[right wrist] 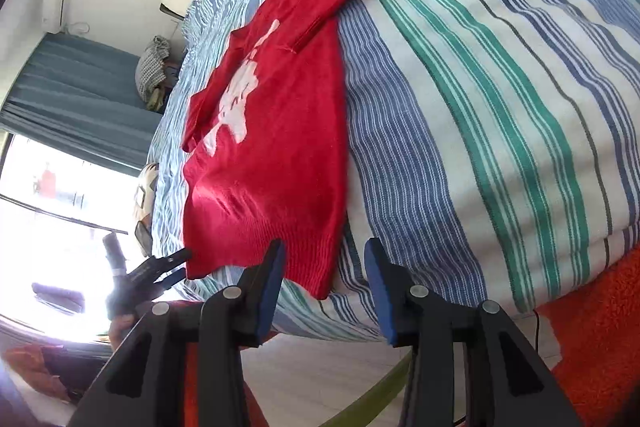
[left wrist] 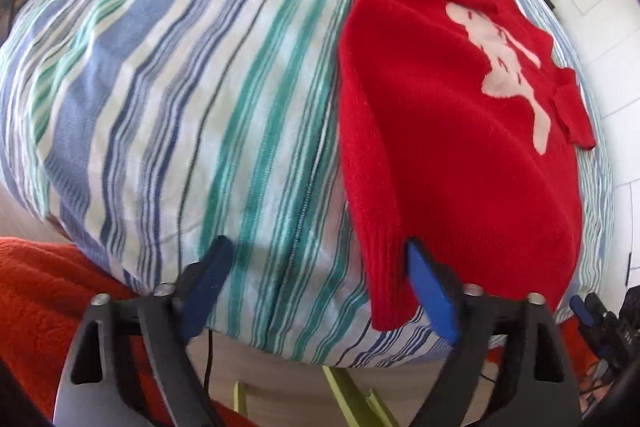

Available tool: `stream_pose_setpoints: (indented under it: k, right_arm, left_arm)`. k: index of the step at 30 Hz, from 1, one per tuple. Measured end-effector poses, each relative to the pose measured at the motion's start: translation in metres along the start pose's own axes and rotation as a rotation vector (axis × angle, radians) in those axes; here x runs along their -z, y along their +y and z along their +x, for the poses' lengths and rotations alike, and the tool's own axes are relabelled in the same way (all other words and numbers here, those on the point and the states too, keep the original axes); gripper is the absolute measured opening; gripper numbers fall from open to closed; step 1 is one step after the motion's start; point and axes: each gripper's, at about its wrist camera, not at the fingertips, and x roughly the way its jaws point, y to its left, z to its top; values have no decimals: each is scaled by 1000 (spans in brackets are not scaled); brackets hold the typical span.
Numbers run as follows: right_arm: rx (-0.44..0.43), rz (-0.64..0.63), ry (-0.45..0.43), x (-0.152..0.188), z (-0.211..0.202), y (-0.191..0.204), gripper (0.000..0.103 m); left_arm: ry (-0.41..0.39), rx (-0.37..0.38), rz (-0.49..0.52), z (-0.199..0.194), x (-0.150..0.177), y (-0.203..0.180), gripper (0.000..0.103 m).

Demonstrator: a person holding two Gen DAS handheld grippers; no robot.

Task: Fold small clothes
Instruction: 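Move both tools to the sweater hem and close the right gripper on it, then close the left gripper on the hem while the right gripper holds its hem edge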

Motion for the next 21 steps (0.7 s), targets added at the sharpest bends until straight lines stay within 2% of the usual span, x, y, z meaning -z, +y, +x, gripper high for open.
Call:
stream_pose_setpoints:
  k: [1,4,5,6,7,8,10,14,19,21]
  right_arm:
    - [-16,0,23,1,5,-1,43]
    - [-24,-36,126,4,34,4,43]
    - [-27,-60,144,4,43,8,43]
    - [-29,-88,153,2,50,13,39]
    - [-13,-115,148,0,54,18,11]
    - [15,-129,147,-3,53,21,5]
    - [67,-136,154,-7,39,27,4]
    - [188,-178,141,-8,0,35,4]
    - [351,-174,211,-6,36,10,3]
    - [359,-132,208,-5,46,-1,3]
  left_arm:
    - [26,14,10,5,1,-2,45]
    - [1,-9,18,5,1,-4,16]
    - [11,22,7,2,2,-2,5]
    - [7,36,-10,-2,3,1,4]
    - [3,51,-18,-8,5,4,3]
    - [-3,61,-19,-14,7,8,3]
    - [-21,63,-5,-28,13,10,2]
    - [-17,-48,88,-34,20,-1,1]
    - [32,-192,187,2,22,-8,1]
    - [49,-202,184,8,23,-7,1]
